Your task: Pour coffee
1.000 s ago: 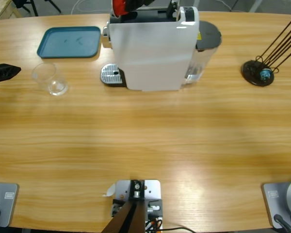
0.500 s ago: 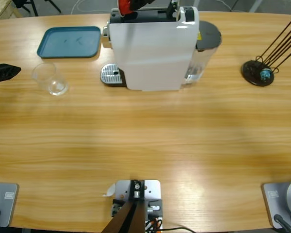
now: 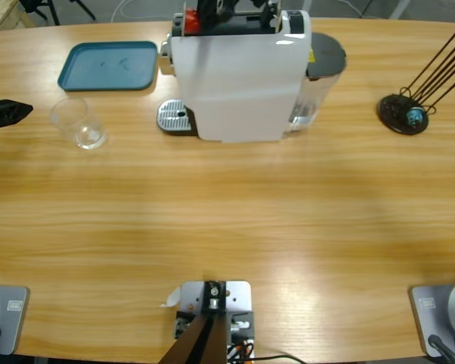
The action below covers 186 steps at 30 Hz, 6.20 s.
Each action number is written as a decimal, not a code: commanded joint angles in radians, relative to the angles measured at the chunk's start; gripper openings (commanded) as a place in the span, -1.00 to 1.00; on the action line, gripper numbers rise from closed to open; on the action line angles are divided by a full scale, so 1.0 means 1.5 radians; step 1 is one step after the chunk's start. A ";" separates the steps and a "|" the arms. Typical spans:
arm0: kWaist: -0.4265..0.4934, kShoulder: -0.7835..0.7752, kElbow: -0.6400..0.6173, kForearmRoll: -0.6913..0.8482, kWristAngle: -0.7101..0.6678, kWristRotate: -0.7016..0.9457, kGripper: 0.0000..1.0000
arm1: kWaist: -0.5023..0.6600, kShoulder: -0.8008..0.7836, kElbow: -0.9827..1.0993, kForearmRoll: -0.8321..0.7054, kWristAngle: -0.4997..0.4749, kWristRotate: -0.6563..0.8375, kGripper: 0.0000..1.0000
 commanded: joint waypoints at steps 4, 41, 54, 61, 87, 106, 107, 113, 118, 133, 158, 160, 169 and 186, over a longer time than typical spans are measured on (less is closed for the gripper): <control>0.001 0.014 0.023 -0.007 -0.012 0.009 1.00 | -0.017 0.027 -0.044 0.041 -0.014 -0.007 -1.00; 0.001 0.015 0.023 -0.007 -0.016 0.009 1.00 | -0.010 0.080 -0.102 0.104 -0.065 -0.016 -1.00; 0.001 0.015 0.023 -0.007 -0.016 0.009 1.00 | -0.007 0.091 -0.118 0.131 -0.064 -0.014 -0.91; 0.001 0.016 0.023 -0.007 -0.016 0.009 1.00 | -0.007 0.119 -0.177 0.200 -0.052 -0.015 0.29; 0.001 0.020 0.023 -0.010 -0.027 0.010 1.00 | 0.042 -0.226 -0.188 0.283 -0.079 0.196 -1.00; 0.001 0.018 0.025 -0.011 -0.027 0.010 1.00 | 0.075 -0.219 0.358 -0.375 -0.563 0.385 -1.00; 0.001 0.018 0.025 -0.011 -0.027 0.010 1.00 | 0.075 -0.211 0.357 -0.378 -0.562 0.379 -1.00; 0.001 0.019 0.025 -0.011 -0.027 0.010 1.00 | 0.079 -0.181 0.347 -0.393 -0.547 0.351 -1.00; 0.001 0.020 0.025 -0.012 -0.027 0.010 1.00 | 0.115 -0.158 0.315 -0.390 -0.560 0.347 -1.00; 0.001 0.022 0.025 -0.012 -0.028 0.010 1.00 | 0.201 -0.070 0.236 -0.336 -0.592 0.394 -1.00; 0.001 0.026 0.023 -0.012 -0.028 0.010 1.00 | 0.242 0.055 0.222 -0.344 -0.519 0.468 -1.00; 0.001 0.026 0.023 -0.012 -0.028 0.010 1.00 | 0.243 0.058 0.230 -0.346 -0.520 0.473 -1.00; 0.001 0.022 0.025 -0.011 -0.028 0.010 1.00 | 0.243 0.078 0.250 -0.360 -0.525 0.480 -1.00; 0.001 0.022 0.025 -0.011 -0.028 0.010 1.00 | 0.240 0.108 0.295 -0.385 -0.524 0.500 -1.00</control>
